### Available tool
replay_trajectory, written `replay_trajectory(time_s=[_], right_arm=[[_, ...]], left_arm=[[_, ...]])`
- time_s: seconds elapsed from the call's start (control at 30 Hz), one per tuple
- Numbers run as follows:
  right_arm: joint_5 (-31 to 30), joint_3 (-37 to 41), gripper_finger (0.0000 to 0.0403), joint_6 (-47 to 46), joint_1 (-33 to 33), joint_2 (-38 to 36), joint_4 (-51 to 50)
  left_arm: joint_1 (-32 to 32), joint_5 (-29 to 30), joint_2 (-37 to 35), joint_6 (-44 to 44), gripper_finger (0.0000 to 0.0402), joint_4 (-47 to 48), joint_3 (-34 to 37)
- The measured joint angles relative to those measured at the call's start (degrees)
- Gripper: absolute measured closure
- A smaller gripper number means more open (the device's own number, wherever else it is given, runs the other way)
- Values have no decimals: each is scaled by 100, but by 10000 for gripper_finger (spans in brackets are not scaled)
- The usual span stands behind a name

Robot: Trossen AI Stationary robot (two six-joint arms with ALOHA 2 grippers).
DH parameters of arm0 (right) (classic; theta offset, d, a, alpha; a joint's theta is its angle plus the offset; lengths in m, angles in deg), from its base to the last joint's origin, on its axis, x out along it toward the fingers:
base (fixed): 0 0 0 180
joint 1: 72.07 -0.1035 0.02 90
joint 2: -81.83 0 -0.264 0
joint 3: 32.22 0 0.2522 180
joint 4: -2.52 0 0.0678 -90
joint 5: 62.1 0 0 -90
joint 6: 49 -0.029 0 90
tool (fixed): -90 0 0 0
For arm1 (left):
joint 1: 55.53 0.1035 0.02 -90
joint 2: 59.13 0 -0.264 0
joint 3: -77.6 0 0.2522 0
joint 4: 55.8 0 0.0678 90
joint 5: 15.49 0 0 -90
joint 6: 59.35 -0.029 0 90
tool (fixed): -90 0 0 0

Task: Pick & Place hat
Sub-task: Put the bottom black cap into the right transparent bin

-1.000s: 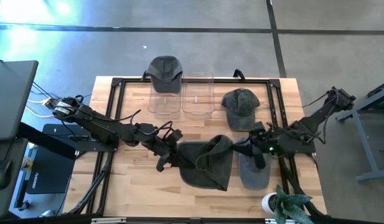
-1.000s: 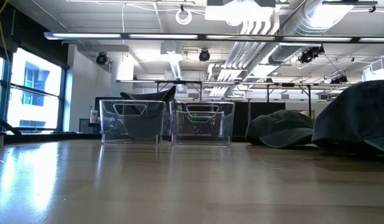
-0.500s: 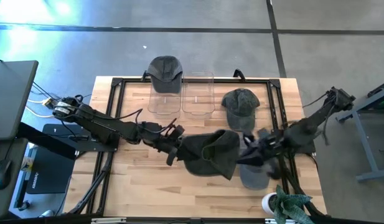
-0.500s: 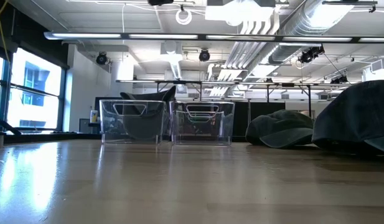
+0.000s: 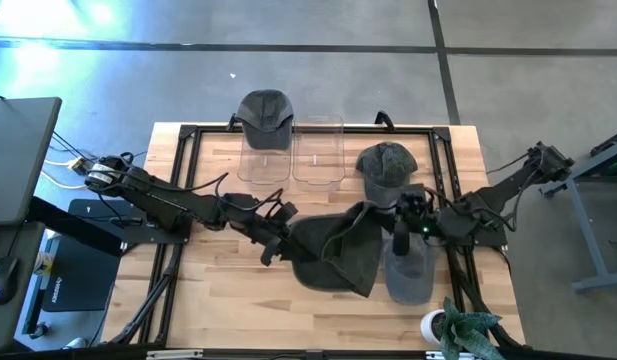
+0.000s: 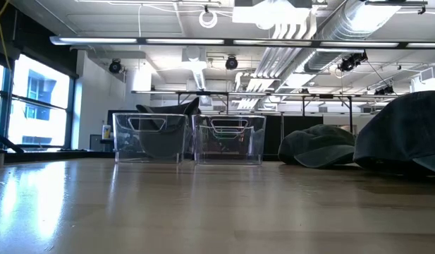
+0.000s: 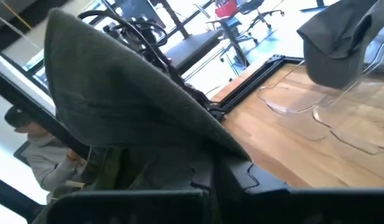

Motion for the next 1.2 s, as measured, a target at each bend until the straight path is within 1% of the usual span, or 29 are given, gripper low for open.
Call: replay_trajectory(time_s=[0.13, 0.23, 0.3, 0.43, 0.47, 0.5, 0.57, 0.63, 0.7, 0.9, 0.97, 1.03, 1.1, 1.2], right_arm=[[137, 0, 399, 462, -22, -90, 459], [467, 0, 402, 610, -140, -311, 507], [851, 0, 401, 689, -227, -449, 514], [2284, 0, 402, 1188, -324, -407, 858], [2466, 0, 402, 1275, -311, -323, 962], [2491, 0, 402, 1312, -276, -233, 1014], [2320, 0, 402, 1319, -162, -36, 1084], [1971, 0, 402, 1351, -33, 165, 1249], [1508, 0, 402, 1380, 65, 316, 1402], [122, 0, 402, 1268, 144, 363, 1168], [27, 0, 402, 1273, 148, 349, 1169], [67, 0, 402, 1306, 153, 340, 1192], [158, 0, 402, 1429, 125, 315, 1209], [151, 2, 402, 1580, -103, 119, 1185]], left_arm=[[-4, 53, 0, 85, 402, 121, 0], [-4, 201, 0, 241, 402, 410, 0], [-3, 263, 0, 323, 402, 549, 2], [-2, 273, 0, 339, 402, 556, 2], [-2, 273, 0, 340, 402, 563, 2], [-2, 275, 0, 343, 402, 569, 2], [-2, 275, 0, 380, 401, 567, 2], [-2, 268, 0, 427, 401, 577, 2], [-2, 191, 0, 469, 401, 578, 2], [-12, -344, 0, 610, 401, 416, 3], [-40, -489, 0, 671, 401, 212, 4], [-42, -486, 0, 715, 401, 102, 4], [-42, -362, 0, 815, 401, 164, 4], [25, -51, 0, 928, 401, 375, 4]])
